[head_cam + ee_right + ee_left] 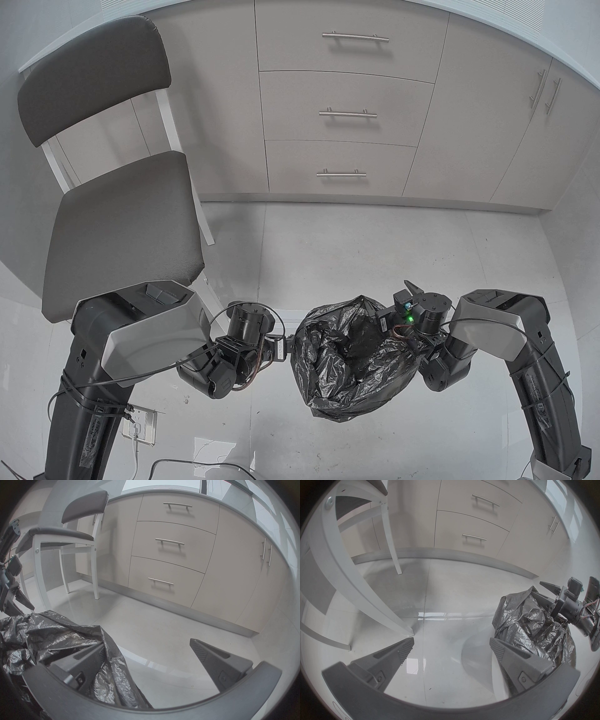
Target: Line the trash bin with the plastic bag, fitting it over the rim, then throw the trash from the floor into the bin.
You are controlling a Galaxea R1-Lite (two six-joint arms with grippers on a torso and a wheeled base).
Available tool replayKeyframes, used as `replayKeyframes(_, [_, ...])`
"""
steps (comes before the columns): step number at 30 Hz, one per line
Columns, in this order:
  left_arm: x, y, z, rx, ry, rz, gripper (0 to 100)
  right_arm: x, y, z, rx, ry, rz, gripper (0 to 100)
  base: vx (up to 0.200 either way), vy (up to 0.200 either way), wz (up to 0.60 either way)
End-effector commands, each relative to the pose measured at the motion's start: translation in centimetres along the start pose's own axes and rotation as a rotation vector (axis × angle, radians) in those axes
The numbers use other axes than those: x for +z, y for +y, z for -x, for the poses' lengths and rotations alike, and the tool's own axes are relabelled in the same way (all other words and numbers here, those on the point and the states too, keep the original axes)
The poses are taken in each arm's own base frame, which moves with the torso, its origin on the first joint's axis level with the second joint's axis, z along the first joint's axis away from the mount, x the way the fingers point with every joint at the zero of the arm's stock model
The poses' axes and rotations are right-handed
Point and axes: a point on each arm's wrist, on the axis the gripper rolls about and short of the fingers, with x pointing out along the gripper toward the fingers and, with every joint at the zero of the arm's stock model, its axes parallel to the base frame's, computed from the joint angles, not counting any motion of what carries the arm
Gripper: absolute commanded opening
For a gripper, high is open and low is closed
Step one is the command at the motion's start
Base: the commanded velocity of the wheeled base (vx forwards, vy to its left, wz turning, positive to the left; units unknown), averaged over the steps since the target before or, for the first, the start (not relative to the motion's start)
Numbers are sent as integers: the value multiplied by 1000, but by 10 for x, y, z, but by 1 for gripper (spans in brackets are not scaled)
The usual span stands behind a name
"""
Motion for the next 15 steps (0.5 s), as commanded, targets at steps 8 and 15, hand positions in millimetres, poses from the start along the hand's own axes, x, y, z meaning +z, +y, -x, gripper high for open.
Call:
replayKeyframes(8, [-1, 0, 0, 2, 1, 0, 100, -10, 1, 0, 3, 23, 5, 100, 0, 0, 0])
replayKeyframes(15, [-1, 1, 3, 2, 4, 2, 100, 7, 3, 15, 31, 20, 3, 100, 0, 0, 0])
